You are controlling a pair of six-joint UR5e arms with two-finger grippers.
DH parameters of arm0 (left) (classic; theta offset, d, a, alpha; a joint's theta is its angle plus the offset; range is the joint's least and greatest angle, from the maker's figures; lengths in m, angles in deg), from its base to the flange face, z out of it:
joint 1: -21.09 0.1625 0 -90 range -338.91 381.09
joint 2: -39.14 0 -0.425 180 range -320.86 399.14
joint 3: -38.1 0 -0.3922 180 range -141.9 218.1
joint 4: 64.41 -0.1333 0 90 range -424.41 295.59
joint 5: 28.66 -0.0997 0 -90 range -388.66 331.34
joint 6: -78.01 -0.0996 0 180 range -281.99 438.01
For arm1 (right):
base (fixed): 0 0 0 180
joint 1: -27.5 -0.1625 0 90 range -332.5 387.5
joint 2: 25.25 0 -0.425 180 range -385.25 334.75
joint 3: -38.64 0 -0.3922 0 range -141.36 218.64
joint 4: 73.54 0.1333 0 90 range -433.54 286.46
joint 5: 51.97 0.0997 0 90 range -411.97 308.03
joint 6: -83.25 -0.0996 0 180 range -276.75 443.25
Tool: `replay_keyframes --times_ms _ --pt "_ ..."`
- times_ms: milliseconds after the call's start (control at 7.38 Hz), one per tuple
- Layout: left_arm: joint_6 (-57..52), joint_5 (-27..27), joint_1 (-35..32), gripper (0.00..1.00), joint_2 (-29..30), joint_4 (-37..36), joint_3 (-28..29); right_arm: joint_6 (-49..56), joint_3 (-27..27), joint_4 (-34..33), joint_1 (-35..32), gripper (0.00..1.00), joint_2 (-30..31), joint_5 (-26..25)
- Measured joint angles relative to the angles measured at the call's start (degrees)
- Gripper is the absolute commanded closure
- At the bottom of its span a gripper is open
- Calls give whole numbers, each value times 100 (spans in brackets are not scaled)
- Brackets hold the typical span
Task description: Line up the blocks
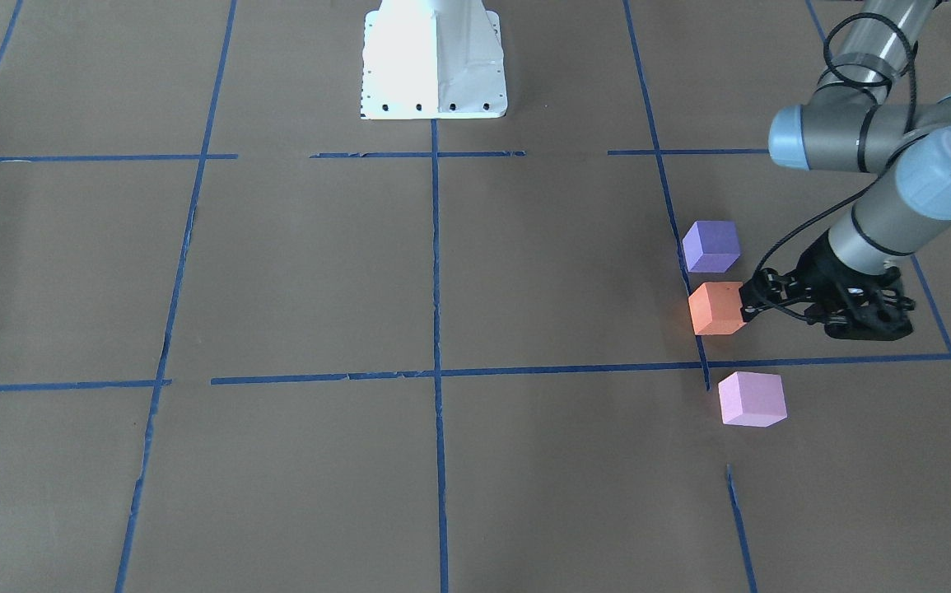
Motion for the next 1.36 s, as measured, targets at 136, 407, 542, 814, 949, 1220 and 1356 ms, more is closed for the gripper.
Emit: replay_keyframes --times_ms 136,407,542,814,949,1220,1356 --pt "-910 179 -531 0 -149 -270 -70 0 1 0 0 0 0 0" --pt "-3436 310 -1712 0 -573 -859 201 0 2 0 0 0 0 0" --pt "-4145 313 -2239 0 -836 -948 428 0 2 0 0 0 0 0" --pt "-4569 306 -2879 0 -1213 -980 655 0 6 0 0 0 0 0" --pt "-4609 308 -2965 0 -1286 -971 680 0 6 0 0 0 0 0" --pt "-4632 314 -3005 0 -1323 -953 663 0 3 0 0 0 0 0" --pt "-4645 313 -3006 0 -1328 -947 647 0 1 0 0 0 0 0"
